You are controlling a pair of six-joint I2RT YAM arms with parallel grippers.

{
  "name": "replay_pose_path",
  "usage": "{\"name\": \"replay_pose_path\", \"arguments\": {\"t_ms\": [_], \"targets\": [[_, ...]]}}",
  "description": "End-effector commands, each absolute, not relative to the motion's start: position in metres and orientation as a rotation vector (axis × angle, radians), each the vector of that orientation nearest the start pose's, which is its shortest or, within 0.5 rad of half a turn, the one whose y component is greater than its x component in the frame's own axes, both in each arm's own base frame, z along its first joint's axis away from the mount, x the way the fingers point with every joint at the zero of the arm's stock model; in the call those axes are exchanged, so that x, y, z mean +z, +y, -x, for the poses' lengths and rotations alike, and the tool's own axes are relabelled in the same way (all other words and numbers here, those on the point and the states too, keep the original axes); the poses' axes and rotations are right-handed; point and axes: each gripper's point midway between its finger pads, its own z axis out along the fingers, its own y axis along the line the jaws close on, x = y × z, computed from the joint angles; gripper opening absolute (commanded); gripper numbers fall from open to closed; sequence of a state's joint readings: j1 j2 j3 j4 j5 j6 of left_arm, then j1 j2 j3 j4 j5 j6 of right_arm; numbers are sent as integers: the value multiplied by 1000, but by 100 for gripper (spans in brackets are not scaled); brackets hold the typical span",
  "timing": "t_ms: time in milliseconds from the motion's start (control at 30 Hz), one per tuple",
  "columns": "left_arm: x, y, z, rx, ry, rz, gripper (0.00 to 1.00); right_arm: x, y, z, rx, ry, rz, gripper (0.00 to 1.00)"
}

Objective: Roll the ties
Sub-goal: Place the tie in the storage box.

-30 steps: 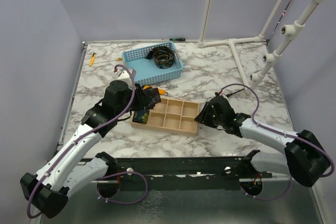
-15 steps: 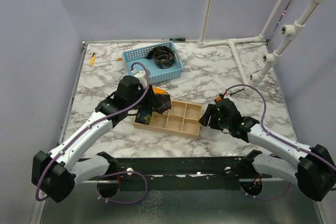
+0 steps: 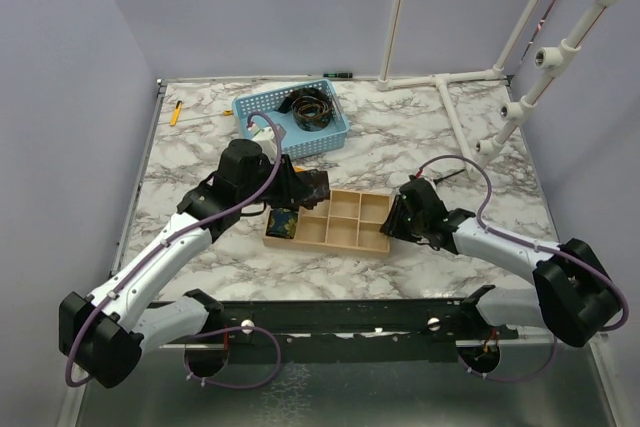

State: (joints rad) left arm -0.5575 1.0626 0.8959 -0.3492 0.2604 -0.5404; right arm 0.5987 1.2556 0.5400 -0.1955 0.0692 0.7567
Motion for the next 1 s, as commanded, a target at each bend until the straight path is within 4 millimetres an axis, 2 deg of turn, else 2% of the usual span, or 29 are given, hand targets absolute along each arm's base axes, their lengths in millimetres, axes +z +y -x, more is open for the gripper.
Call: {"name": "replay_pose_path", "arguments": {"t_ms": [0, 167, 300, 400, 533, 700, 900, 967], "targets": [[218, -216, -244, -836, 2174, -188, 0, 16, 151, -236, 299, 2584, -236, 37], [216, -205, -240, -784, 2175, -196, 0, 25, 157, -250, 302, 2570, -199, 37], [216, -207, -239, -788, 2181, -211, 0, 50, 179, -252, 480, 2505, -50, 42], [219, -221, -244, -846, 2194, -252, 0, 54, 185, -244, 542, 2500, 9, 46], [219, -250, -248, -987, 2248, -314, 0, 47, 183, -233, 567, 2512, 8, 52], [215, -272, -251, -1113, 2275, -359, 0, 40, 185, -220, 638, 2512, -15, 54], [223, -286, -260, -1283, 2182, -388, 0, 46, 178, -213, 658, 2444, -34, 54], [232, -293, -261, -1370, 2126, -392, 0, 47, 176, -209, 672, 2428, -23, 54]]}}
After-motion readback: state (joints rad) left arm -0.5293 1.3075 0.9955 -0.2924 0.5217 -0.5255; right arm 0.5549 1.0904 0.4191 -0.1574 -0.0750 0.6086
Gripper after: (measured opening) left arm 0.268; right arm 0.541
